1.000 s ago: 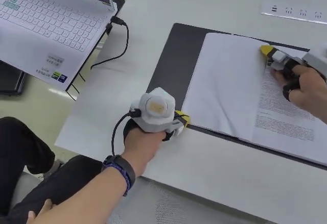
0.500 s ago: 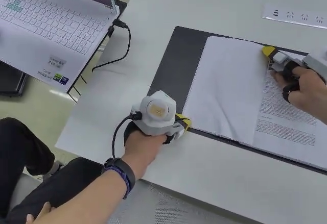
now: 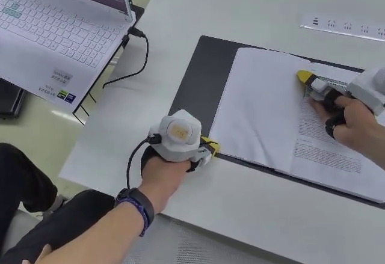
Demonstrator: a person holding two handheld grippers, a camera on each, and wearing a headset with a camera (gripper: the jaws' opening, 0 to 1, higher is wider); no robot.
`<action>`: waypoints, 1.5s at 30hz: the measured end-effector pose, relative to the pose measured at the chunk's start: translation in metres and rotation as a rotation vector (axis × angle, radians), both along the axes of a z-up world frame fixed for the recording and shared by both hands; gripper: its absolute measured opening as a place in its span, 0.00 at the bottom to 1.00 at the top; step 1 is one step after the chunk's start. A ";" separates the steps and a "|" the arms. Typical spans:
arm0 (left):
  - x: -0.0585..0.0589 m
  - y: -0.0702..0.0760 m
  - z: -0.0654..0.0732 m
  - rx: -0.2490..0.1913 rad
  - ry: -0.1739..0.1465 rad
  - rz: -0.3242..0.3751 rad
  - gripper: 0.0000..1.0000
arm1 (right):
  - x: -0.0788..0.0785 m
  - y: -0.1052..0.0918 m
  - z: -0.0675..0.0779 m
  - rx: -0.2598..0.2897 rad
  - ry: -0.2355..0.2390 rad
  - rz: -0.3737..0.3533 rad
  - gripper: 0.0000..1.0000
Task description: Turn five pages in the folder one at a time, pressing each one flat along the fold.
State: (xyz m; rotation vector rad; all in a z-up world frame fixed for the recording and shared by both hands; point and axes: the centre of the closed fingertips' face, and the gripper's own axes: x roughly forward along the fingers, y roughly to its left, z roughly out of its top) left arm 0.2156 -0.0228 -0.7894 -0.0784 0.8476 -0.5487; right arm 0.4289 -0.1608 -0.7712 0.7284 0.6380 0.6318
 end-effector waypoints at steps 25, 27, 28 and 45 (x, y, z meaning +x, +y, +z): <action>0.000 0.000 0.000 -0.014 -0.004 0.024 0.00 | -0.090 -0.001 0.016 0.047 0.008 0.042 0.00; 0.000 0.000 0.000 -0.016 -0.007 0.027 0.00 | -0.097 -0.001 0.017 0.049 0.007 0.045 0.00; 0.000 0.000 0.000 -0.017 -0.007 0.028 0.00 | -0.102 0.000 0.017 0.049 0.006 0.047 0.00; 0.000 0.000 0.000 -0.018 -0.022 0.019 0.00 | -0.132 0.003 0.014 0.055 0.016 0.067 0.00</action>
